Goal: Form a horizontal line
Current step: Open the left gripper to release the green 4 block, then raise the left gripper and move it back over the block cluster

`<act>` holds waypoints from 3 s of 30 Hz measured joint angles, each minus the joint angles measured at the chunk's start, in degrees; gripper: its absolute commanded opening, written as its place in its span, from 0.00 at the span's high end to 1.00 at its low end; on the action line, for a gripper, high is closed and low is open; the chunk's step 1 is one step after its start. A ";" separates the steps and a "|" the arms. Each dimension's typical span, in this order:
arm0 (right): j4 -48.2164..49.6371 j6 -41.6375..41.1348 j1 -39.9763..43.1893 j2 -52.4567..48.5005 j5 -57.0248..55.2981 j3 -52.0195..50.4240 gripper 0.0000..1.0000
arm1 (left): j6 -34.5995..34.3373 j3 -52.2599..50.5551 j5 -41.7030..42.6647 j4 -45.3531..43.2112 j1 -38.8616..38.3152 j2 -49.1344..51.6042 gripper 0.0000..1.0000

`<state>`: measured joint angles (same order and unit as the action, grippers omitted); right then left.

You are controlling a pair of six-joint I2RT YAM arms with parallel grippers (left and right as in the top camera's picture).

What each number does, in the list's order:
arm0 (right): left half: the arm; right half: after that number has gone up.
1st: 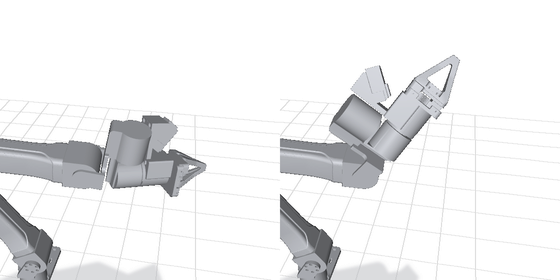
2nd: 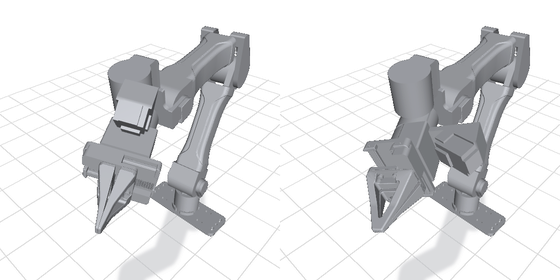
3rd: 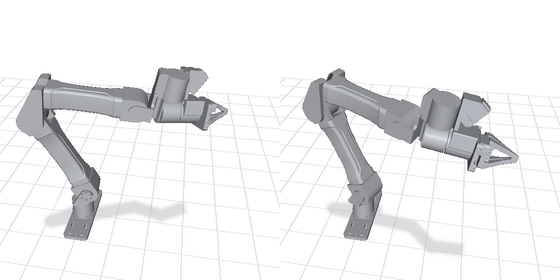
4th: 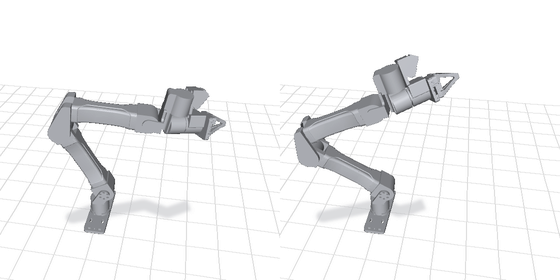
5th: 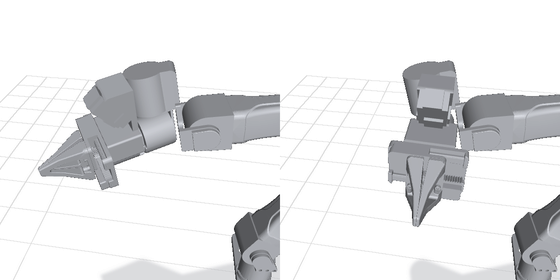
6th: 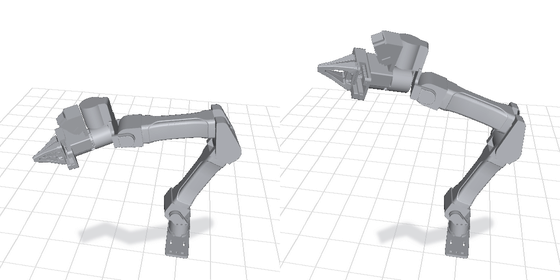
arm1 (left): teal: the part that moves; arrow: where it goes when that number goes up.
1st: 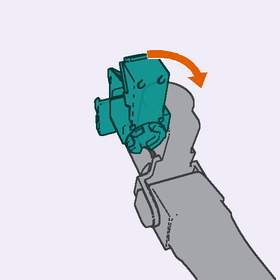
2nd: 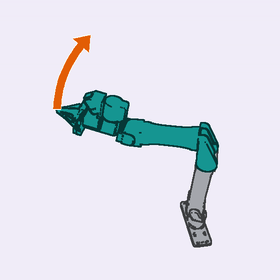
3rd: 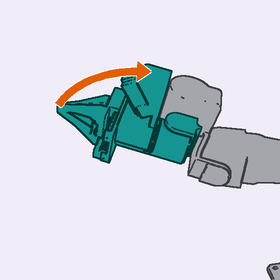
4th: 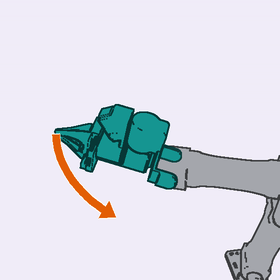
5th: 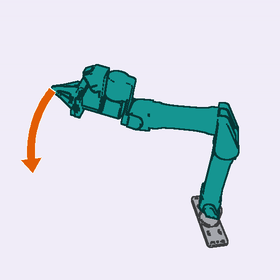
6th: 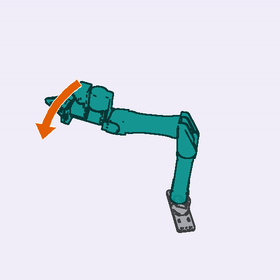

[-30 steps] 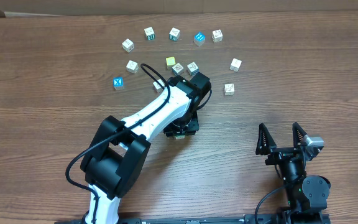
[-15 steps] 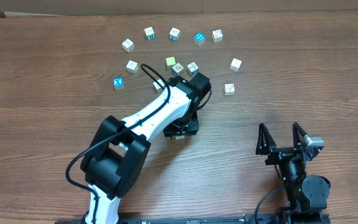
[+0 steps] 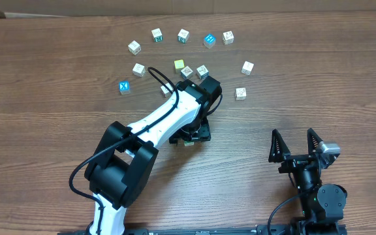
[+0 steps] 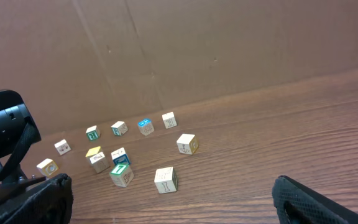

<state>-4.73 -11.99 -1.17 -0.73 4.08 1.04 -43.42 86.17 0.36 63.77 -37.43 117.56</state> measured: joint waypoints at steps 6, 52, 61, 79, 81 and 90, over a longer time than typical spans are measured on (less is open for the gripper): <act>0.04 0.00 0.00 0.00 0.02 0.00 0.00 | -0.17 0.00 -0.13 -0.17 0.00 0.00 0.03; 0.04 0.00 0.00 0.00 0.00 0.00 0.00 | -0.15 0.00 -0.15 -0.31 0.00 0.00 0.01; 0.00 0.00 0.00 0.00 0.04 0.00 0.00 | -0.13 0.07 -0.15 -0.04 0.09 0.00 0.00; 0.02 0.02 0.00 0.00 0.02 0.00 0.00 | 3.43 17.42 -0.15 8.24 8.72 0.00 0.05; 0.00 0.02 0.00 0.00 0.00 0.00 0.00 | 3.52 17.42 -0.17 8.28 9.09 0.00 0.17; 0.02 0.00 0.00 0.00 0.02 0.00 0.00 | 6.12 17.42 -0.15 8.00 9.44 0.00 0.96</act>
<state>-4.71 -11.99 -1.17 -0.73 4.10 1.04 -37.30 103.59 0.21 71.77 -27.99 117.56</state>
